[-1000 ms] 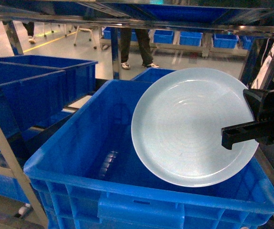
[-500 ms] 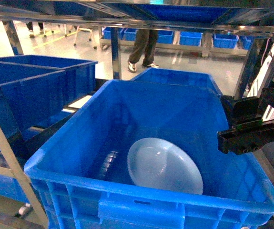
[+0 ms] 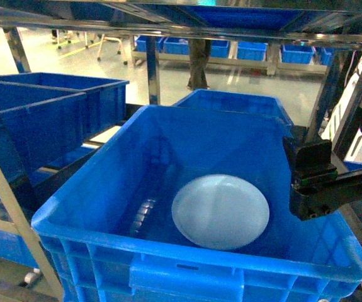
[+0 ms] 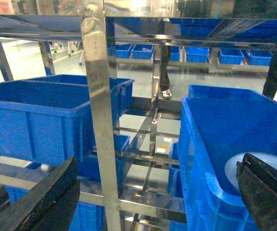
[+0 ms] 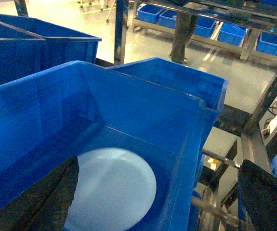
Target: Place blue tray on left shelf second layer neatly
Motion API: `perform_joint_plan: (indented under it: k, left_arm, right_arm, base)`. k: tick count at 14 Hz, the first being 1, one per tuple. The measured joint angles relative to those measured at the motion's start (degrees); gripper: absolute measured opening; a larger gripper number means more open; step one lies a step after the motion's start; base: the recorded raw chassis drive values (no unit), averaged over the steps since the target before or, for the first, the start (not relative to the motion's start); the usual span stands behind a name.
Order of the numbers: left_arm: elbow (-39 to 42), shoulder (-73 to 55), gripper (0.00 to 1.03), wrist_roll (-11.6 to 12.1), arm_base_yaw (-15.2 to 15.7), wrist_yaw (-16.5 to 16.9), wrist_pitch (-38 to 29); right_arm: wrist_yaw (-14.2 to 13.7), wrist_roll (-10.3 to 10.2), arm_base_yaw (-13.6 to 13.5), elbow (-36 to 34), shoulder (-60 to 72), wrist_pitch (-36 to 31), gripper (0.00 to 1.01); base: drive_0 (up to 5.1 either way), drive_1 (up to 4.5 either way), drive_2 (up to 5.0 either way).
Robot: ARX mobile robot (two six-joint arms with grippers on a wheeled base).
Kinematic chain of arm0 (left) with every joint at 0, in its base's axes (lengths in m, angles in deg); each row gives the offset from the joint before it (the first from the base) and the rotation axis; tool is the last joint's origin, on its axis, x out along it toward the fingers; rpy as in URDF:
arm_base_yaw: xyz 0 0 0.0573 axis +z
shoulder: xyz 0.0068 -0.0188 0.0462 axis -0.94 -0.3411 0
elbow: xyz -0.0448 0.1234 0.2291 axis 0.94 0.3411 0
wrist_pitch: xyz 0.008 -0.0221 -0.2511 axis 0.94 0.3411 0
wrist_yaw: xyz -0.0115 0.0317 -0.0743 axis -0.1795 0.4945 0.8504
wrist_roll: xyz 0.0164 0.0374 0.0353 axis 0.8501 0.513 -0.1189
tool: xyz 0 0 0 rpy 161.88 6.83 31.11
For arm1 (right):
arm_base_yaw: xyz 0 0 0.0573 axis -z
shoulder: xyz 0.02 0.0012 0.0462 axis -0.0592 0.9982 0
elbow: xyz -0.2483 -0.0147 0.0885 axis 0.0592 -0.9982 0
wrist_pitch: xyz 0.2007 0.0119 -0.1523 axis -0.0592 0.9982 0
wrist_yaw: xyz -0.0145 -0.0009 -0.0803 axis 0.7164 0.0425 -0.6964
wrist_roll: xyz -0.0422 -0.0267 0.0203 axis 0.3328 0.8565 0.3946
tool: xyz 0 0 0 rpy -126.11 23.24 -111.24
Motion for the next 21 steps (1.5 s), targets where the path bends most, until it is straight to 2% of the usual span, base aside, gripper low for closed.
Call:
perform_joint_plan:
  k: [5, 10, 12, 16, 17, 18, 19, 20, 21]
  left_arm:
    - [0.00, 0.00, 0.98, -0.02, 0.00, 0.00, -0.02]
    - [0.00, 0.00, 0.98, 0.00, 0.02, 0.00, -0.02]
    - [0.00, 0.00, 0.98, -0.02, 0.00, 0.00, 0.00]
    - [0.00, 0.00, 0.98, -0.02, 0.02, 0.07, 0.00]
    - [0.00, 0.00, 0.98, 0.00, 0.02, 0.07, -0.02]
    - [0.00, 0.00, 0.98, -0.02, 0.02, 0.09, 0.00]
    - [0.00, 0.00, 0.98, -0.02, 0.00, 0.09, -0.02]
    - [0.00, 0.00, 0.98, -0.02, 0.02, 0.07, 0.00]
    - [0.00, 0.00, 0.98, -0.02, 0.02, 0.09, 0.00]
  right_arm:
    - [-1.09, -1.44, -1.07, -8.24, -10.16, 2.16, 0.98]
    - [-2.78, -2.54, -0.15, -19.08, -35.95, 16.94, 0.98]
    - [-3.48, -2.84, 0.61, -22.93, -48.46, 28.11, 0.98]
    - [-0.44, -2.49, 6.36, -23.32, -73.13, 50.45, 0.98]
    - [1.55, -1.97, 8.98, -23.32, -80.59, 57.29, 0.98]
    - [3.56, -1.31, 12.15, -23.34, -86.16, 62.12, 0.98]
    - [5.42, -0.81, 15.50, -23.34, -89.07, 63.95, 0.98]
    - [8.63, 0.33, 19.56, -23.52, -89.15, 62.97, 0.98]
    - [11.96, 1.88, 26.03, -23.71, -86.14, 61.24, 0.98]
  base:
    - [0.0, 0.00, 0.0]
    - [0.0, 0.00, 0.0]
    - [0.0, 0.00, 0.0]
    - [0.0, 0.00, 0.0]
    - [0.0, 0.00, 0.0]
    - [0.0, 0.00, 0.0]
    - [0.0, 0.00, 0.0]
    - [0.0, 0.00, 0.0]
    - [0.0, 0.00, 0.0]
